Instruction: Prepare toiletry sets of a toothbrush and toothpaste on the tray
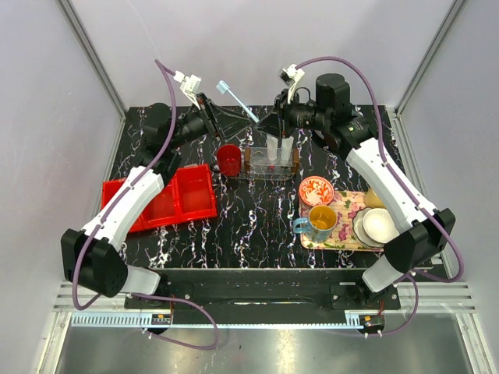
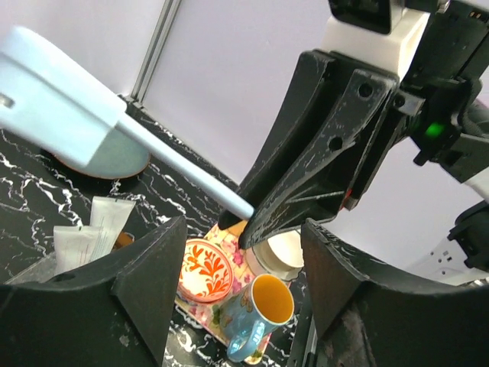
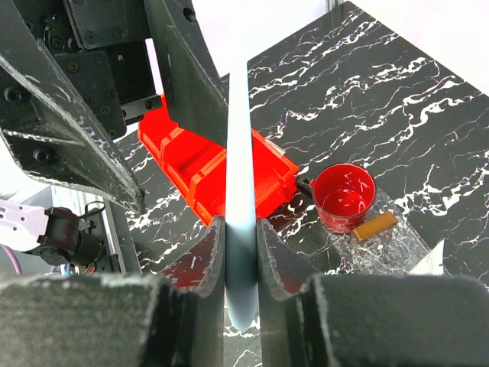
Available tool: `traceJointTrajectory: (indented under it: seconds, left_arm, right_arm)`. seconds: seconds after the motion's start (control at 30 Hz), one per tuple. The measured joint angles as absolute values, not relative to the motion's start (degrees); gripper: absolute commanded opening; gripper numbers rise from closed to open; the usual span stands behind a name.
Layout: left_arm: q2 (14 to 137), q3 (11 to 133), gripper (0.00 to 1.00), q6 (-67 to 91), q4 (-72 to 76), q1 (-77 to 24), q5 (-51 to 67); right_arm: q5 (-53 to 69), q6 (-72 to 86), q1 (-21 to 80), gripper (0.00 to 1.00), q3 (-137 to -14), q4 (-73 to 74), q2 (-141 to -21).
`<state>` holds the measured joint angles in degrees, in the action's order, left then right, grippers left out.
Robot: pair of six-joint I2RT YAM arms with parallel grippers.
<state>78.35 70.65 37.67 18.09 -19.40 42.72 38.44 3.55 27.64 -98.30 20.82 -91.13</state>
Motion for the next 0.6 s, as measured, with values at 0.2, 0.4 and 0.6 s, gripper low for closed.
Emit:
traceJointTrajectory:
  seconds: [0.2,0.4,0.6]
  left_arm:
    - [79.8,70.6,0.58,41.3,23.1,-19.4,42.3]
    - [80.9,70.2,0.56,43.2,26.0,-19.4,42.0]
    - [81.8,69.7,0.48,44.6,27.8,-19.4,42.0]
  right_arm:
    - [39.7,3.8,27.7,0.0,-97.9,20.4,-91.1]
    - [40.8,4.4,27.7,0.0,-97.8,19.7,-91.1]
    - [41.7,4.8,27.7,0.0,-97.8,19.2,-91.1]
